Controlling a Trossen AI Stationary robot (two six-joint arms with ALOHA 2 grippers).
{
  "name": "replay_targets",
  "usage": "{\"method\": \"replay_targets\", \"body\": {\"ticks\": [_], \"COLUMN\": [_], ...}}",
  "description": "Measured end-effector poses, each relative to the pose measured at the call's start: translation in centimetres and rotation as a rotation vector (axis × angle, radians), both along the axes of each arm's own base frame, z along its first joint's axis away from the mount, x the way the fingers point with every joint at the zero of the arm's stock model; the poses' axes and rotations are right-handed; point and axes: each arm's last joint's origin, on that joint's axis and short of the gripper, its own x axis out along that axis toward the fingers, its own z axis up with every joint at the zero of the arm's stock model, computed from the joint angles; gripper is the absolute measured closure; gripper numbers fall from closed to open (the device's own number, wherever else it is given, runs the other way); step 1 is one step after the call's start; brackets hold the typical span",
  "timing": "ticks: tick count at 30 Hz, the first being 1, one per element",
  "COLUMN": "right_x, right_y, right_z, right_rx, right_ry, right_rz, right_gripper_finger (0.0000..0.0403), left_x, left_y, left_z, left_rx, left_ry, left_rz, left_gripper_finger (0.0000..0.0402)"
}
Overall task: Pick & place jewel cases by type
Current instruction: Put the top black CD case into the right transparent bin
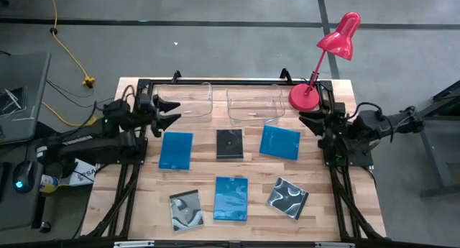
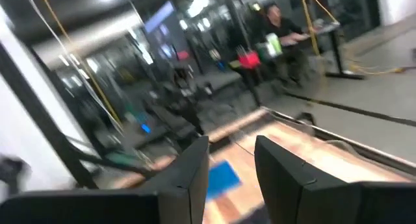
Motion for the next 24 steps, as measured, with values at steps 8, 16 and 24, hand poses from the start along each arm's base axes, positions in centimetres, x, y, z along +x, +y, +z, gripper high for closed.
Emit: {"method": "replay_targets", "body": {"ticks": [8,16,24], "right_x": [3.8,7.1,11.0], "right_y": [0.8,0.0,-0.7], "right_z": [4.9,5.5,1.8], "right_rx": [-0.008,0.293,0.444], "right_ry": [0.291,0.552,0.764], "right_rz": [-0.121,-0.262,-0.228], "right_gripper_finger": [0.0295,0.0295,0.0295], "left_x": [3.6,6.6,9.9], "left_y": [1.2,2.1,2.7], "left_z": [3.2,1.5,-1.8], "left_rx": [-0.129,-0.399,-0.544], "left_ry": [0.301,0.447,0.597], "left_rz": [0.013,0.024,-0.079], "left_gripper_finger": [0.011,0.011,0.011]}}
